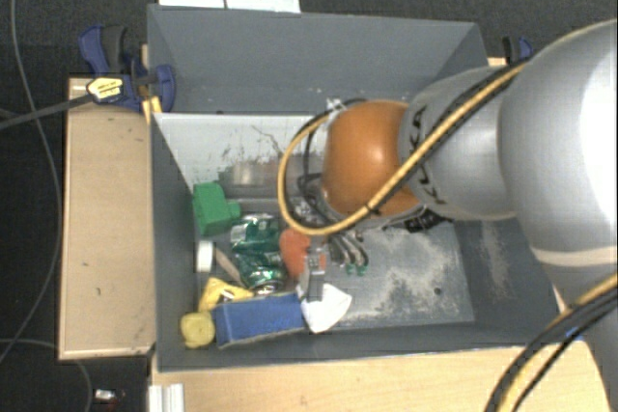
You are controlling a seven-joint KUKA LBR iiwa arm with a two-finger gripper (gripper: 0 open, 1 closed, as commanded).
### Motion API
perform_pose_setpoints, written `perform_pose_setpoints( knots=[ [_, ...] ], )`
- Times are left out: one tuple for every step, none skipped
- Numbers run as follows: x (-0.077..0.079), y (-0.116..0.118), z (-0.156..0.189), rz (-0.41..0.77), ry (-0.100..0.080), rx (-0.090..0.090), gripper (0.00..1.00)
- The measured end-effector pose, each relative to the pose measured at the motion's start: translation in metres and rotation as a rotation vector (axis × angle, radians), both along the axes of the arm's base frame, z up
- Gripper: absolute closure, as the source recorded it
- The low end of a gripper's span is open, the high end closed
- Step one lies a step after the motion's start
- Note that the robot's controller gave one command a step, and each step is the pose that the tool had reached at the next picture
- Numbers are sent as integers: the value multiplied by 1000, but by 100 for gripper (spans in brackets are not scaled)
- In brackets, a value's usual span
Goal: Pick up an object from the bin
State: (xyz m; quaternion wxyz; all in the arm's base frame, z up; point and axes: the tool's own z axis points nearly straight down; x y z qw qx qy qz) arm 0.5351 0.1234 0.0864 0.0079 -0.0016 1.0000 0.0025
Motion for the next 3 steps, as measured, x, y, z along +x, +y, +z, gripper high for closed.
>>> perform_pose_setpoints(
  knots=[
    [31, -6, -14, -65, -2, 1, 100],
    [31, -6, -14, -67, -2, 1, 100],
    [28, -8, 51, -69, 3, -1, 100]
  ],
)
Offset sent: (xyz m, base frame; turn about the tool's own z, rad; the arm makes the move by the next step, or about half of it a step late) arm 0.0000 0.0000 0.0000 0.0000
